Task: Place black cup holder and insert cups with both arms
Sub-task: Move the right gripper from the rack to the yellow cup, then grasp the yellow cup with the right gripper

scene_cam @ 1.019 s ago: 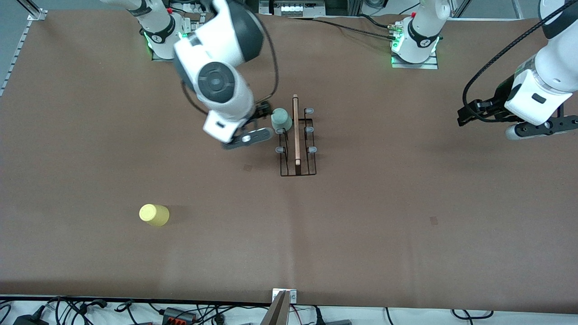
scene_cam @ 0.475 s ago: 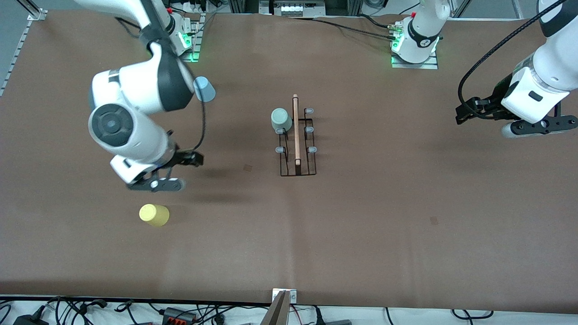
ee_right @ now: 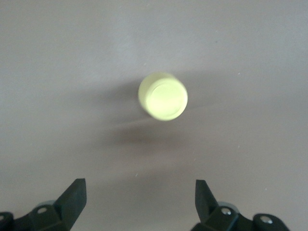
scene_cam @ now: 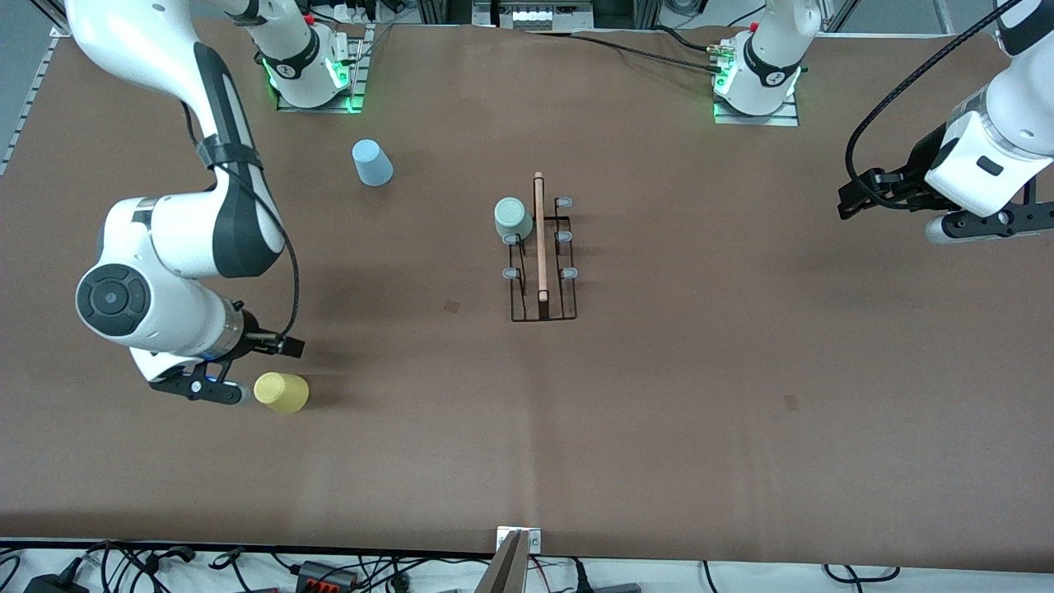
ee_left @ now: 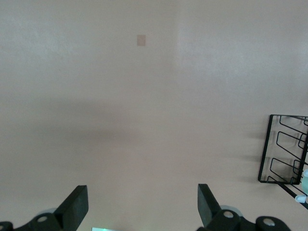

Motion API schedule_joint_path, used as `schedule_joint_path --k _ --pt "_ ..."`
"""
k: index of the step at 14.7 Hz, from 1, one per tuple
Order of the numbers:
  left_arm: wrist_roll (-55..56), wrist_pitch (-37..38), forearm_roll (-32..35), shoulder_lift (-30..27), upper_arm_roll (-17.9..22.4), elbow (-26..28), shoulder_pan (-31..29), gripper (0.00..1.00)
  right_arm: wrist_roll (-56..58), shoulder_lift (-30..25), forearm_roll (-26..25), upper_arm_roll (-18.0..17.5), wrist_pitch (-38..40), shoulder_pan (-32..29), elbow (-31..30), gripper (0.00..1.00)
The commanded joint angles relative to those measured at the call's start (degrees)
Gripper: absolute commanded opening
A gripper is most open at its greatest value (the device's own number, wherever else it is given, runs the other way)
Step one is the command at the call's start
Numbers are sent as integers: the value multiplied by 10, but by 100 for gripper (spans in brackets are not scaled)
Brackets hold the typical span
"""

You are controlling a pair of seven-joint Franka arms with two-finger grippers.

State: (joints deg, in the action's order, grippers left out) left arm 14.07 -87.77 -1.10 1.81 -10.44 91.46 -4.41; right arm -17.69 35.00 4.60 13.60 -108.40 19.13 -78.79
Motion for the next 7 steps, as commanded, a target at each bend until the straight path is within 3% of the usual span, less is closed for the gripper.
schedule_joint_path --k 1,7 --pt "-11 14 -7 -5 2 -8 -3 100 2 25 -1 -5 -50 -23 3 100" --pt "-14 11 -6 -4 2 -8 -3 100 -1 82 10 -8 -138 -42 4 100"
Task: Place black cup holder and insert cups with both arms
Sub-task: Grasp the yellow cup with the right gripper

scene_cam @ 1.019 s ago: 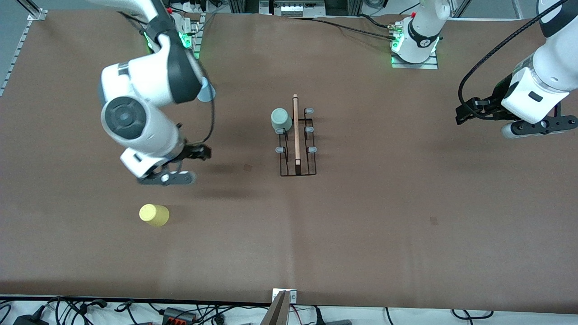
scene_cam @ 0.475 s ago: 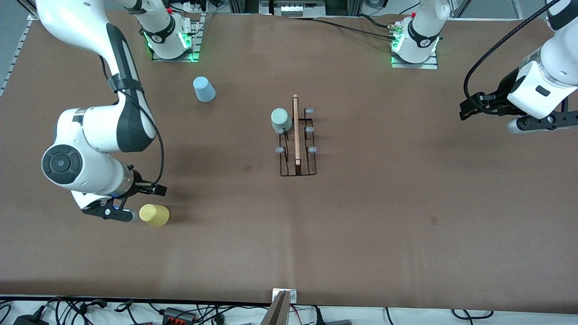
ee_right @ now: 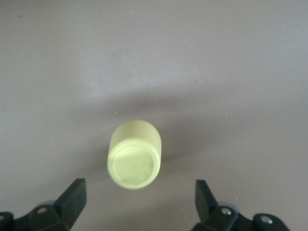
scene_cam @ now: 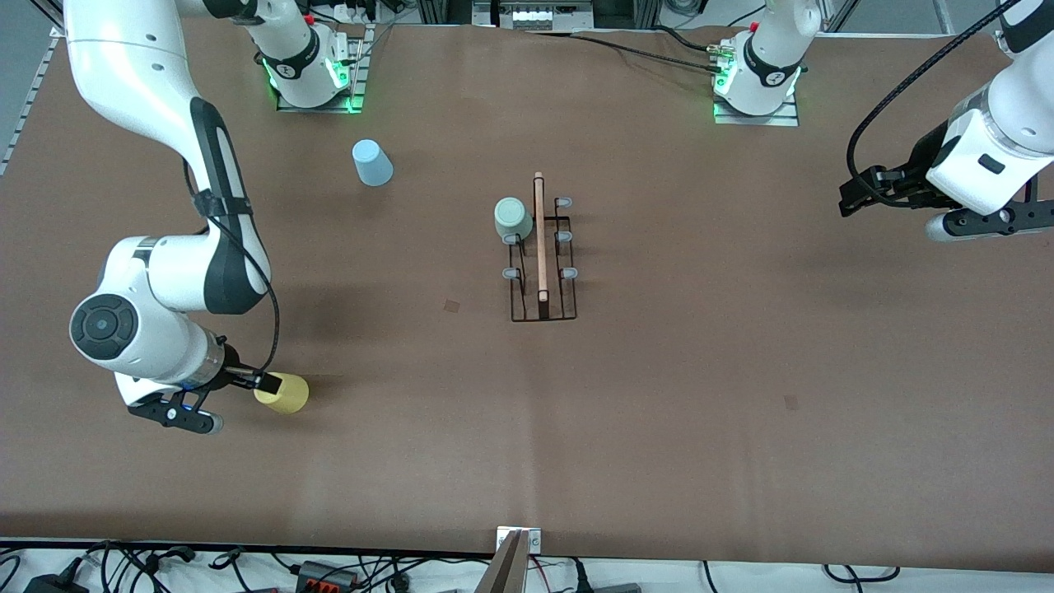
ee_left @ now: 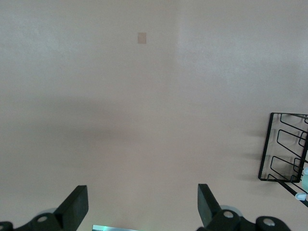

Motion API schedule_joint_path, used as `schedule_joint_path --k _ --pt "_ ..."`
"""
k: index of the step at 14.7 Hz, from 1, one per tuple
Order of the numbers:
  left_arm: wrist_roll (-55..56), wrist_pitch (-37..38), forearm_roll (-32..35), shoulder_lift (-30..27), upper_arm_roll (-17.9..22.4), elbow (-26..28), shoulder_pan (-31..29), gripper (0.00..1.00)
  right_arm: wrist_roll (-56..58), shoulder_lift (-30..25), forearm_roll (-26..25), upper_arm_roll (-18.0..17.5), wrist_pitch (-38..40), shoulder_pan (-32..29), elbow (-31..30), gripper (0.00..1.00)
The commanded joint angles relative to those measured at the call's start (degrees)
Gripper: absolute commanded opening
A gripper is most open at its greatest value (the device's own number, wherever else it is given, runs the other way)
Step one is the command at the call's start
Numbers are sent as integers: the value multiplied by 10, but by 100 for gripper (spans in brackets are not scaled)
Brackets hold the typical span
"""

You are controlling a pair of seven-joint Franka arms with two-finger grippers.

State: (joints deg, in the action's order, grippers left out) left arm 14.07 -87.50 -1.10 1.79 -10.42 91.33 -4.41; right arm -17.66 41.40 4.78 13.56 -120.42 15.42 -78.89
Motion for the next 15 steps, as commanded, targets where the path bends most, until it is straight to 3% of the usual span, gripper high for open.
schedule_joint_path --k 1,3,10,12,15 --pt "-14 8 -7 -4 2 -6 -2 100 -1 26 21 -7 -24 -7 5 100" --pt "-14 8 -7 -4 1 -7 -1 100 1 37 54 -7 -26 -9 5 100" --pt "-15 8 -9 -4 1 -7 -2 100 20 52 59 -9 -28 -24 5 100" --pt "-15 10 -9 -5 0 -7 -2 100 25 54 93 -9 -36 -29 10 100" --pt "-13 10 -9 -5 -4 -7 -1 100 42 58 100 -10 -41 -29 10 100"
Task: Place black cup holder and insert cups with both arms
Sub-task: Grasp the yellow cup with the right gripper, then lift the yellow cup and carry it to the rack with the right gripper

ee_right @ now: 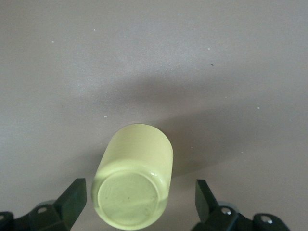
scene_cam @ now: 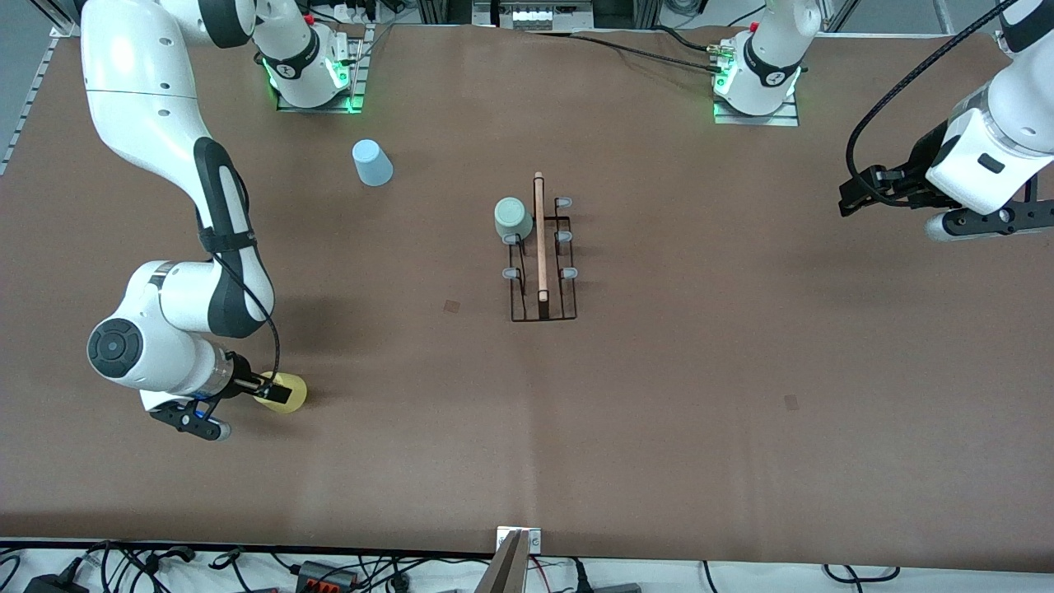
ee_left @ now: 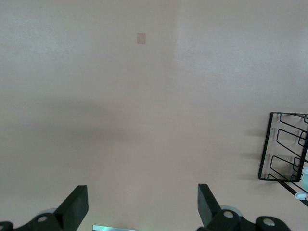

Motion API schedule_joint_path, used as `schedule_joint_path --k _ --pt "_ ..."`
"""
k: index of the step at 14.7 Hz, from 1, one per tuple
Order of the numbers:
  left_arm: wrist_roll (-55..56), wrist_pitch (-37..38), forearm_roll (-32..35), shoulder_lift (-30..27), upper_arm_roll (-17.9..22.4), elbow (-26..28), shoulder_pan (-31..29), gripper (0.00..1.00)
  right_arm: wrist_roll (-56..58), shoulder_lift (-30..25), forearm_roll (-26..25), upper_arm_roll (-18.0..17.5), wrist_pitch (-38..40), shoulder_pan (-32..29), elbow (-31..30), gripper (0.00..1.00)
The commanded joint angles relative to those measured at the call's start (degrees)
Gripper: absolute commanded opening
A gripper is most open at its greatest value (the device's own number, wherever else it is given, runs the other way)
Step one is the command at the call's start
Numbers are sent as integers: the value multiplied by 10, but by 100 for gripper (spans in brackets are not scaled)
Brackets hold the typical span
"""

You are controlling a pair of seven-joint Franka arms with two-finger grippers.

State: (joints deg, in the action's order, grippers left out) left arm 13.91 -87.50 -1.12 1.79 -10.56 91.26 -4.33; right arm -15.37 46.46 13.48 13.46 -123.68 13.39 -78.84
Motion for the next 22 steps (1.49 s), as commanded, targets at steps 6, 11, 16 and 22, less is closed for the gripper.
schedule_joint_path --k 6,11,16,22 --pt "-8 15 -10 -6 -3 -6 3 100 19 11 14 -8 -10 -9 9 89" --pt "-11 15 -9 -6 -3 -6 -1 100 21 10 14 -8 -9 -9 10 28" --pt "-13 15 -9 -6 -2 -6 -3 100 59 -8 12 -9 6 -2 11 18" --pt "-13 15 -9 -6 -3 -6 -1 100 51 -61 12 -9 196 47 96 19"
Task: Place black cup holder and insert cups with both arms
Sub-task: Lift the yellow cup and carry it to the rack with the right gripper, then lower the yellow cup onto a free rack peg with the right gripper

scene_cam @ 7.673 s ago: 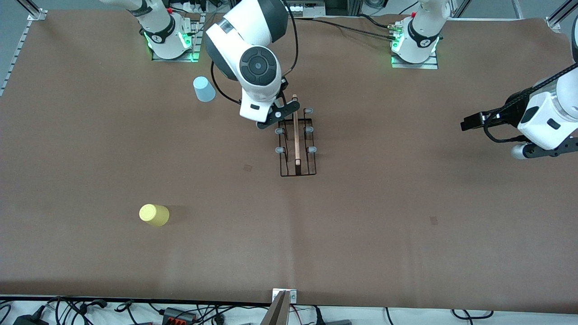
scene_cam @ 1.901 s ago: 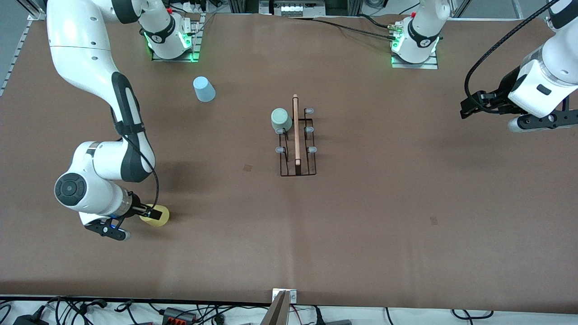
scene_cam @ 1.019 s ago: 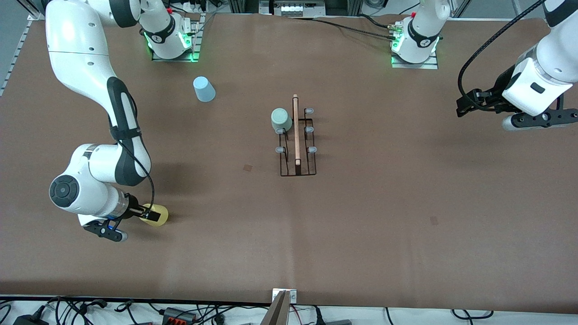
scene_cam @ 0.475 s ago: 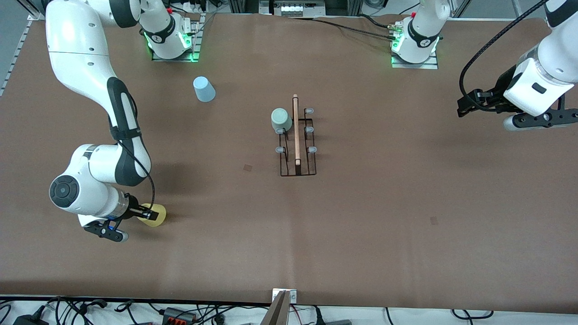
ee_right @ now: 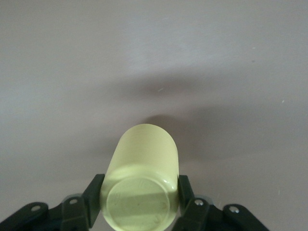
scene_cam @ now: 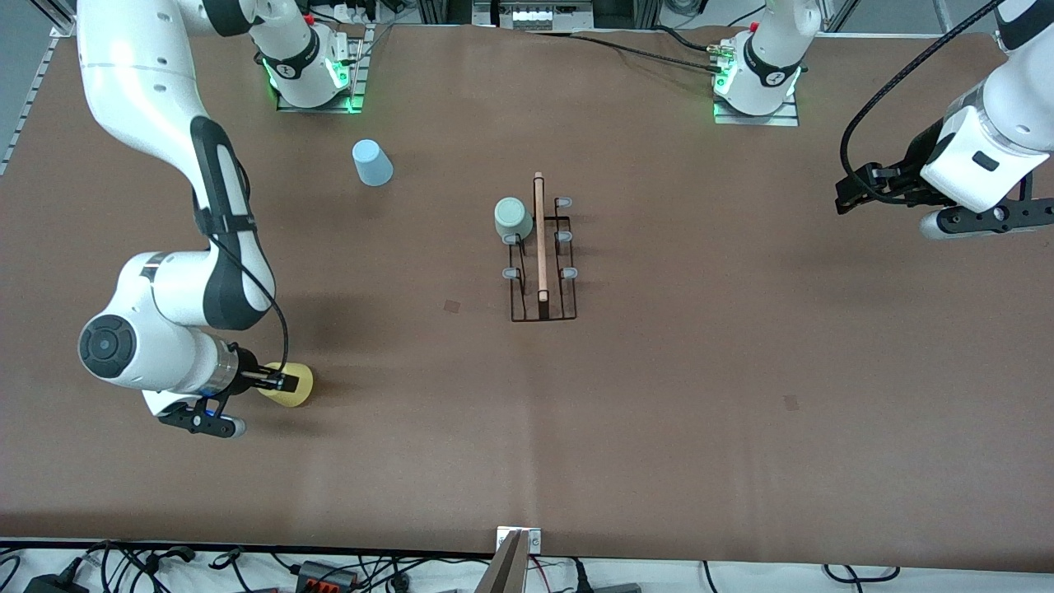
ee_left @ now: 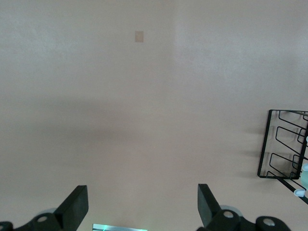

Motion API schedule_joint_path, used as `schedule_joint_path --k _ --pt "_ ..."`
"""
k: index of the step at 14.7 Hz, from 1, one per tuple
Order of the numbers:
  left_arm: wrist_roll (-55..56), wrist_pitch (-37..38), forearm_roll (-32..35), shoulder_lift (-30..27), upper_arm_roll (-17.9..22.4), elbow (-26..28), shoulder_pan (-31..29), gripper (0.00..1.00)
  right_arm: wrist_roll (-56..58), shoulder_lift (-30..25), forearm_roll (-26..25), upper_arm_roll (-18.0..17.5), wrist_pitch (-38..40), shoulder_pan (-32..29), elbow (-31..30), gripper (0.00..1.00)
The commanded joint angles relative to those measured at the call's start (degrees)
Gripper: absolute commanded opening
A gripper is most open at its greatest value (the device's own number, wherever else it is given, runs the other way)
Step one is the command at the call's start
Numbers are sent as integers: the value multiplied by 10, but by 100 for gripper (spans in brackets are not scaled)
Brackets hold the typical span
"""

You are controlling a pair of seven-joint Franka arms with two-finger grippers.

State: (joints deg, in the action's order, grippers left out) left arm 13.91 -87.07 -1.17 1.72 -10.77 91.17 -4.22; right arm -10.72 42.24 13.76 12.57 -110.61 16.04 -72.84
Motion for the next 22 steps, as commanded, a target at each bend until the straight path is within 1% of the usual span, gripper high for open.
schedule_joint_path --k 1,3,7,9,12,13,15,17,20,22 --pt "-13 10 -8 -5 0 -6 -3 100 3 -23 9 2 91 35 56 20" --pt "-14 10 -8 -5 1 -5 -4 100 2 -37 11 -1 109 50 66 20" --pt "-13 8 -9 -3 1 -5 -4 100 -16 -65 5 1 141 137 65 20" --pt "-14 8 -10 -3 1 -5 -4 100 -48 -68 4 1 156 191 65 20" --pt "-15 9 -7 -4 1 -6 -4 100 -143 -62 5 3 141 266 67 20" --pt "-15 8 -5 -4 1 -6 -4 100 -181 -59 2 3 105 282 67 20" --pt "-15 8 -1 -5 -2 -6 -2 100 -204 -46 0 3 61 298 66 20" --pt "-15 8 -1 -5 0 -6 -3 100 -205 -37 0 2 31 300 65 20" --pt "-15 5 14 -5 1 -6 -3 100 -200 -16 2 1 23 312 64 20" --pt "-15 5 14 -4 1 -6 -4 100 -204 -4 0 2 23 331 64 20"
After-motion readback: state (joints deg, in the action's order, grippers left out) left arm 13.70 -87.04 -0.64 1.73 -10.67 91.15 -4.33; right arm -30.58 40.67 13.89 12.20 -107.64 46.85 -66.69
